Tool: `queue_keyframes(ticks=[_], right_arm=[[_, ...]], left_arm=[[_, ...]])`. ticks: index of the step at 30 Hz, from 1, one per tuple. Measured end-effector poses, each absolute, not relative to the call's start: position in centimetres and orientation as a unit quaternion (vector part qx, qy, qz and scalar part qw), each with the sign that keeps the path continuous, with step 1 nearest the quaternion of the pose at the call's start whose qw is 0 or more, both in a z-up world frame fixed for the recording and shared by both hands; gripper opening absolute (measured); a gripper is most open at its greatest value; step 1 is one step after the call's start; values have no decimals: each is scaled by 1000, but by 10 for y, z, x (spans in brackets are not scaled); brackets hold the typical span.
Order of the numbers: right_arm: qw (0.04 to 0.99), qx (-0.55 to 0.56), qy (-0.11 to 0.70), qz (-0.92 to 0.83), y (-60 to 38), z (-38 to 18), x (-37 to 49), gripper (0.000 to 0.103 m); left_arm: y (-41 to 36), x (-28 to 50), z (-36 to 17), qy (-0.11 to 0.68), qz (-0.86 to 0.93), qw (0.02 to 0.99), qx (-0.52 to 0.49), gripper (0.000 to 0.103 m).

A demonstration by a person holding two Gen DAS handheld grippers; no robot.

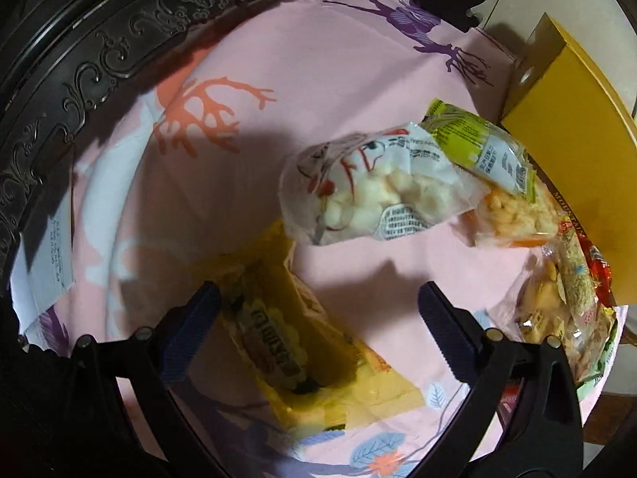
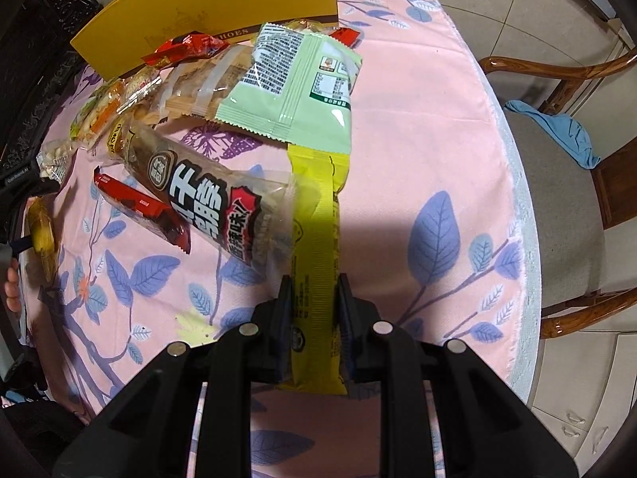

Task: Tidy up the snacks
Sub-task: 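Grasp the yellow stick snack with the right tool while the left tool grasps the yellow pastry pack, then lower both snacks into the yellow box and open both tools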

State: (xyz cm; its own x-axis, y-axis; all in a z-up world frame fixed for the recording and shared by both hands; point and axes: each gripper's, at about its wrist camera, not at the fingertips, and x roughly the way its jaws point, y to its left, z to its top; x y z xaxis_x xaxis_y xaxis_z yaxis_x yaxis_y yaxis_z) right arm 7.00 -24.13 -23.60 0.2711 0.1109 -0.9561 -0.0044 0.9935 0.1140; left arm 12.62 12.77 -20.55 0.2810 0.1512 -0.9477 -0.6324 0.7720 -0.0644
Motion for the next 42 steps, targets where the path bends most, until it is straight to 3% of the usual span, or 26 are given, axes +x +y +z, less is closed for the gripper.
queue_keyframes(ticks=[2, 4, 6, 9, 17, 27, 33, 42], right_arm=[[797, 47, 601, 36, -242, -236, 70, 23], [797, 51, 601, 34, -243, -236, 70, 23], [797, 51, 601, 33, -242, -236, 70, 23], [797, 51, 602, 33, -242, -235, 70, 24], [804, 89, 587, 29, -247, -227, 63, 22], [847, 97, 517, 75, -221, -155, 56, 22], [868, 93, 475, 111, -187, -102, 99, 22], [898, 81, 417, 114, -177, -43, 171, 22]], left_arm=[[123, 122, -205, 543, 234, 777, -217, 98], [117, 121, -206, 552, 225, 781, -188, 87], [120, 121, -206, 551, 225, 785, -171, 57], [132, 123, -206, 549, 213, 790, -173, 46], [110, 100, -173, 535, 114, 828, -125, 39], [34, 92, -89, 453, -1, 890, -45, 39], [-10, 140, -68, 437, -30, 898, -38, 39], [-18, 217, -25, 404, -25, 914, -40, 39]])
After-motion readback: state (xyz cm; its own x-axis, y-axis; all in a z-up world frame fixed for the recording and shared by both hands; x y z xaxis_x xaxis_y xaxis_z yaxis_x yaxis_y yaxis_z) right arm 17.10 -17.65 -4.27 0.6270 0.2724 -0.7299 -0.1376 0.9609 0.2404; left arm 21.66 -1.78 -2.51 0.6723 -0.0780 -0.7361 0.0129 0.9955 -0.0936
